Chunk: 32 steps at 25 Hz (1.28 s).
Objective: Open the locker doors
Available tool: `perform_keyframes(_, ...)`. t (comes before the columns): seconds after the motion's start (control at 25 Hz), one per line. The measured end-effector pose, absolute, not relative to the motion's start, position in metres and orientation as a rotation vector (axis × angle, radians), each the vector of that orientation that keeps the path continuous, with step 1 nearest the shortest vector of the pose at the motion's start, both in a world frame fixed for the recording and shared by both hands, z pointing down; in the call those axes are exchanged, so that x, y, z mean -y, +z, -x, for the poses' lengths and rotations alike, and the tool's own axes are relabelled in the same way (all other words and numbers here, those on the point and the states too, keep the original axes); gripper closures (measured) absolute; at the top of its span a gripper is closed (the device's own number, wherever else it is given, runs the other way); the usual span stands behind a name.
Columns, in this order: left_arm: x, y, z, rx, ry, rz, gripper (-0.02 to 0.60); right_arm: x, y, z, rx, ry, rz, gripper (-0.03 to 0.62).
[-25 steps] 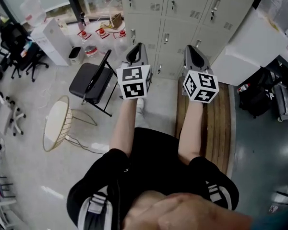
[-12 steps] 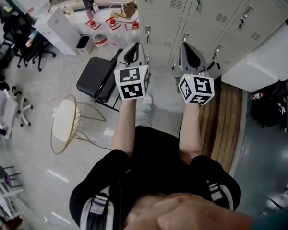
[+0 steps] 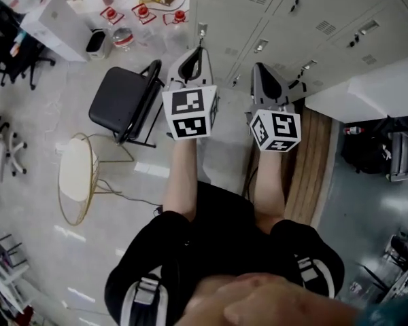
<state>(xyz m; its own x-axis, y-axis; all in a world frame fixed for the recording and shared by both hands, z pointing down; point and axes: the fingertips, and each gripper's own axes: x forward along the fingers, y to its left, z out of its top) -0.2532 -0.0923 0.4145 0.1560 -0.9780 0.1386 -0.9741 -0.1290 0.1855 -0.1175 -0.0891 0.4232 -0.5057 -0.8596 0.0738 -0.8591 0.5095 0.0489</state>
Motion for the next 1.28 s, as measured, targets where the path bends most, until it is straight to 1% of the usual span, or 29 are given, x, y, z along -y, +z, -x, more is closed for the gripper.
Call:
perform_keyframes(0.12,0.106,0.419,0.261,1.898,-0.035,-2.178,0.571,0.105,0.439,0.117,2.621,0.030,-1.517,0.576)
perform_keyframes(0.28,0.147,0.416,0.270,1.909,0.020,-2.193,0.571,0.146,0.435,0.119,2.586,0.066,-1.565,0.576)
perform_keyframes(0.48,0.207,0.407,0.289,1.850,-0.036,-2.200,0.571,0.203,0.407,0.148,2.590,-0.022,-1.514,0.576)
perform_keyframes(0.72,0.267,0.383,0.306,1.865,-0.003,-2.261,0.571,0.262,0.368,0.180,2.609,-0.119,-1.502,0.576)
perform_keyframes(0.92,0.304,0.383,0.303,1.829,0.076,-2.323,0.571,0.293,0.346,0.203,2.593,-0.261,-1.486,0.576)
perform_keyframes(1.0,0.316,0.385,0.303,1.820,0.108,-2.343,0.571,0.302,0.343,0.206,2.611,-0.260,-1.490,0.576)
perform_keyframes(1.28,0.349,0.400,0.285,1.782,0.162,-2.391,0.569,0.324,0.351,0.190,2.543,-0.331,-1.505,0.576)
